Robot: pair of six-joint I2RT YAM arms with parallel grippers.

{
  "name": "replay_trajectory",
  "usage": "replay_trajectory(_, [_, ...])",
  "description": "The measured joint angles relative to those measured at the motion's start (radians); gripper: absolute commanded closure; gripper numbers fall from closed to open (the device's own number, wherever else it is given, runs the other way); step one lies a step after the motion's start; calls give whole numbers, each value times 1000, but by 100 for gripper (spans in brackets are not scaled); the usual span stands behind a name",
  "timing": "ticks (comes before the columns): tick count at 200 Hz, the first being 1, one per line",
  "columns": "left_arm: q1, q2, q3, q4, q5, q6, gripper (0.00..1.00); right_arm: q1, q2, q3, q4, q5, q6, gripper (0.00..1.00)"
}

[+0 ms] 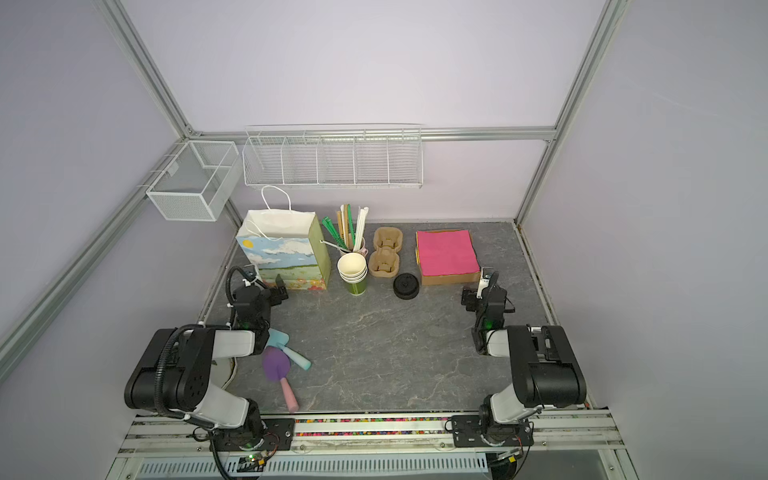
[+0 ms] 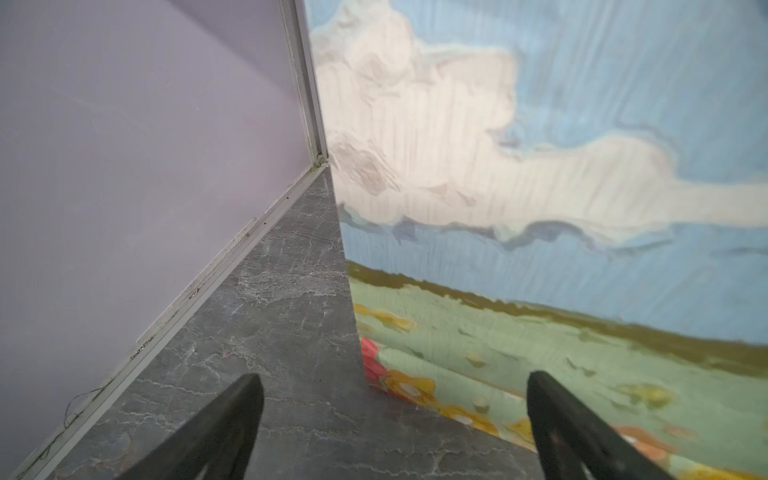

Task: Pack the takeout coffee
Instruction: 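Move the right gripper toward the stack of green paper cups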

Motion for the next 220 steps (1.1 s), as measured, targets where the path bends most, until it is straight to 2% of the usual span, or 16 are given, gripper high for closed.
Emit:
replay_trajectory(136, [0, 0, 0, 0, 0, 0, 1, 0, 0, 0, 0, 0, 0, 12])
replay_trajectory(157, [0, 0, 0, 0, 0, 0, 1, 14, -25, -1, -20, 34, -2, 12])
replay_trajectory(172, [0, 0, 0, 0, 0, 0, 1, 57, -101, 6, -98, 94, -21, 12])
replay_trajectory(195, [0, 0, 0, 1, 2, 0, 1, 146, -317, 37, -201, 151, -60, 12])
replay_trajectory(220, [0, 0, 0, 1, 5, 0, 1, 166, -477, 192, -359, 172, -13, 12])
